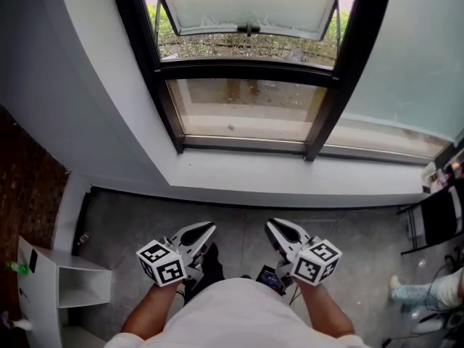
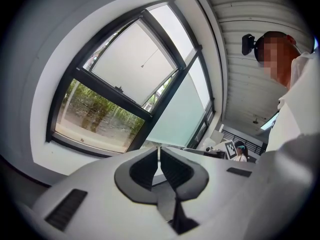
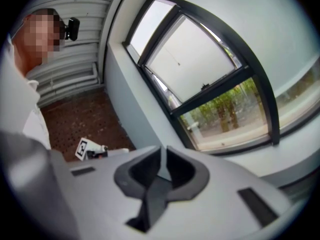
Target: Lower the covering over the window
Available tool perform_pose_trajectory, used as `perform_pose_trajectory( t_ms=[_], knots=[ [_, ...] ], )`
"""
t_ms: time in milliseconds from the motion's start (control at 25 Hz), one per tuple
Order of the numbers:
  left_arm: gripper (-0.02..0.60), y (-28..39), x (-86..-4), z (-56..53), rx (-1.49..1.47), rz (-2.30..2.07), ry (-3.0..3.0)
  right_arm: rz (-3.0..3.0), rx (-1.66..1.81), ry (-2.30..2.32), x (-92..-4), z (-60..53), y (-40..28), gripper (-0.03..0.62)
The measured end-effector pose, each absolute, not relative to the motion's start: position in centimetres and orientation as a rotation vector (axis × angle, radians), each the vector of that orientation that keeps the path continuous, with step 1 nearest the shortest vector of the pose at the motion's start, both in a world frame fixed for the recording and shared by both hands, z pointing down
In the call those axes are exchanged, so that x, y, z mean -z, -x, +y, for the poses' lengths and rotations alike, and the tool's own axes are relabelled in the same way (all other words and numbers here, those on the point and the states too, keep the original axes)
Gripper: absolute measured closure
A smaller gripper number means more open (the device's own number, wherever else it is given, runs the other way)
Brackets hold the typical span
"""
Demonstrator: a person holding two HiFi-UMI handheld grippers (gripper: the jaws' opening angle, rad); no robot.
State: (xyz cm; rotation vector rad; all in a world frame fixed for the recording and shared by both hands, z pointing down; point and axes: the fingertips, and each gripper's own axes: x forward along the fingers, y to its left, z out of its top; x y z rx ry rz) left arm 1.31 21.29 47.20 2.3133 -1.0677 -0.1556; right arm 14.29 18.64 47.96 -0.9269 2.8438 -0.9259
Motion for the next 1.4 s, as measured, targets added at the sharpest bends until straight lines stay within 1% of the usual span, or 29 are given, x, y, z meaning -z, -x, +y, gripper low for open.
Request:
perform_pose_trajectory(
  t_ms=[240,520,920,1120,1400],
  knots=[
    [0.558,1.0,-47.5,15.6,0.16,-1.031,-2.339,2.866,0.826,0.978,-47.7,13.3,-11.5,0.566],
    [0.558,4.7,-46.4,7.4,0.149,-0.953,-2.394,2.851,0.779,1.029,-46.3,5.8,-6.6,0.566],
    [0.558,8.4,-46.2,-0.8,0.123,-0.837,-2.451,2.825,0.799,1.104,-45.9,-2.8,-0.8,0.566],
    [0.558,7.8,-46.8,-3.5,0.094,-0.781,-2.444,2.807,0.849,1.127,-46.3,-5.5,-0.2,0.566],
    [0.558,5.9,-46.9,-7.0,0.105,-0.818,-2.428,2.84,0.846,1.116,-46.9,-9.5,-2.3,0.566]
  ],
)
